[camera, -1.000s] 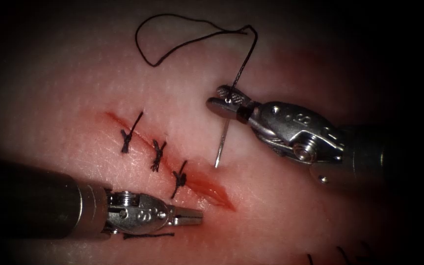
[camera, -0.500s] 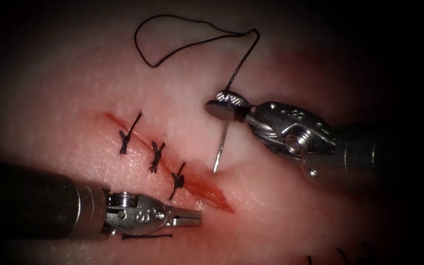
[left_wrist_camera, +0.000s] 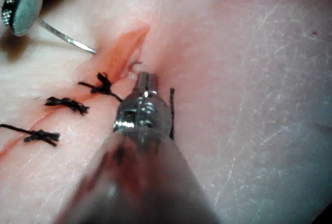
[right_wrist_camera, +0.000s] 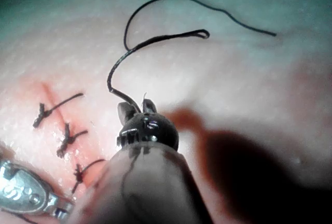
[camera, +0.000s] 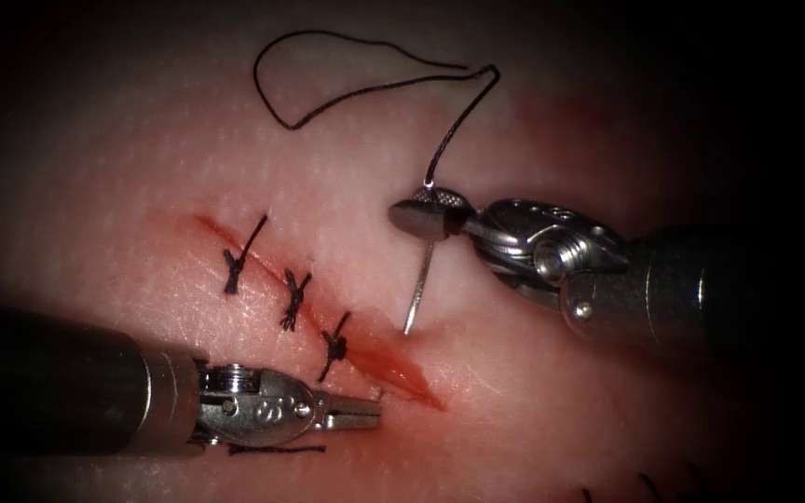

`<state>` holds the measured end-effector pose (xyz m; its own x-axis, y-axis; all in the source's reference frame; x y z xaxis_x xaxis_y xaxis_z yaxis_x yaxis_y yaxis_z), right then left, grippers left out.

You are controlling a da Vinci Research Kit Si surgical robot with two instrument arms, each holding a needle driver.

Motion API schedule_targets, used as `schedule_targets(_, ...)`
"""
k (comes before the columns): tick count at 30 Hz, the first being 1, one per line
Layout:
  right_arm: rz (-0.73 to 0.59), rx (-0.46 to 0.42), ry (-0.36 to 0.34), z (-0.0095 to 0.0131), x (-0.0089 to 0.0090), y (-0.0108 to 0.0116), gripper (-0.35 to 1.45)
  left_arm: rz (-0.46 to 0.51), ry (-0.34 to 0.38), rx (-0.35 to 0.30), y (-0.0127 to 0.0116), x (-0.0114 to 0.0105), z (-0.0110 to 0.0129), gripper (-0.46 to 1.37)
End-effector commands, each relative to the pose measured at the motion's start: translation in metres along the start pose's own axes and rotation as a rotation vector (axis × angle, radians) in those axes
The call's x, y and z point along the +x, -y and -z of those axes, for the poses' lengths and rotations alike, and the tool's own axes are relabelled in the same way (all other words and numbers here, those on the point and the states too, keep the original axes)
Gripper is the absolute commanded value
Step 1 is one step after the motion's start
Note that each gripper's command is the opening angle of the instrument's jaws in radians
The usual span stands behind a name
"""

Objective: Wound Closure
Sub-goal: Use the right gripper to throw the needle through the top of the wound

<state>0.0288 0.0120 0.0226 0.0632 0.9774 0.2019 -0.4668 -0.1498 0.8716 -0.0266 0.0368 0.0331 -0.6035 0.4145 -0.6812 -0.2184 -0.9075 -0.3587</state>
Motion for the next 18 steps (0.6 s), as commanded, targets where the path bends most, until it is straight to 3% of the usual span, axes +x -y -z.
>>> schedule_targets(1, -0.065, 0.014, 0.022, -0.0002, -0.0001, 0.0, -0.35, 0.0, 0.0, -0.006, 0.0, 0.0, 0.0, -0.35)
schedule_targets(9, -0.186, 0.107, 0.109, -0.0011, -0.0019, 0.0014, -0.35, 0.0, 0.0, -0.007, 0.0001, -0.0001, 0.0, -0.35)
schedule_targets(18, -0.352, 0.115, 0.147, -0.0015, -0.0034, 0.0024, -0.35, 0.001, 0.0, -0.008, 0.0003, 0.0001, 0.0001, -0.35)
